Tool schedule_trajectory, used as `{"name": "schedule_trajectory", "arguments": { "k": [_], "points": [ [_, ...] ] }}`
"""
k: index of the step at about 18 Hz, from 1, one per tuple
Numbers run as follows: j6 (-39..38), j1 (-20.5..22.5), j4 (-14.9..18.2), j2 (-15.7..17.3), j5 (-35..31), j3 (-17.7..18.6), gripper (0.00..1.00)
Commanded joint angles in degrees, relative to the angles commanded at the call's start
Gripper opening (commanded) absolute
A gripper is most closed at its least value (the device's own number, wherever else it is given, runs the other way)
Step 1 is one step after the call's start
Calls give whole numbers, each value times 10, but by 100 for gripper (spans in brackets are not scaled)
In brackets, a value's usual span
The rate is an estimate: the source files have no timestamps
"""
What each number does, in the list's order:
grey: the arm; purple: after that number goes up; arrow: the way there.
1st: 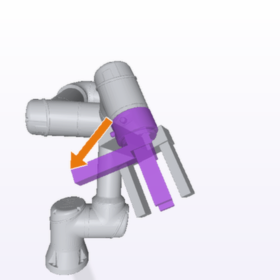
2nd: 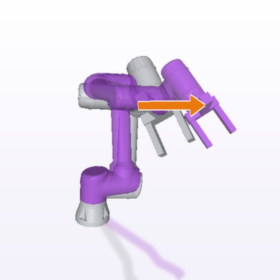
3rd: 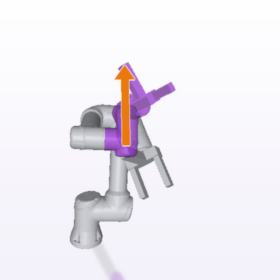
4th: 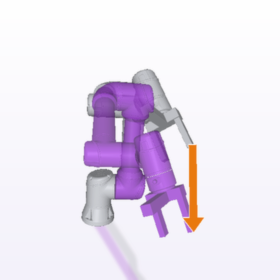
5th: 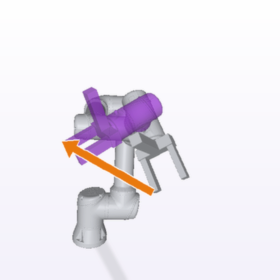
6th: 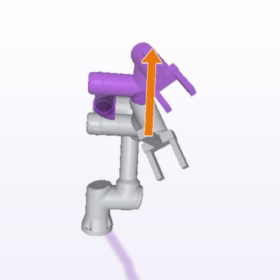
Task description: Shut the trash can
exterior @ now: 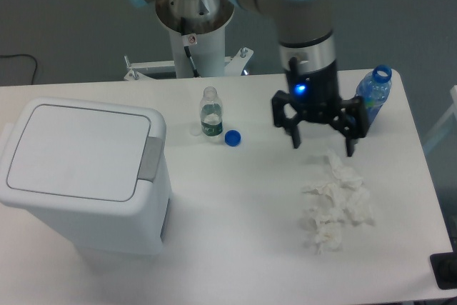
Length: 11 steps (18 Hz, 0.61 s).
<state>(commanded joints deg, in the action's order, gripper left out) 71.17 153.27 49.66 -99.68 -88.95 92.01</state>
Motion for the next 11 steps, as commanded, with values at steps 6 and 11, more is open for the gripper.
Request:
{"name": "schedule_trajectory", "arguments": {
  "k": [6, 11],
  "points": [
    [85, 58, 4, 42, 36, 56, 100],
    [85, 74, 12, 55, 40, 73, 100]
  ]
}}
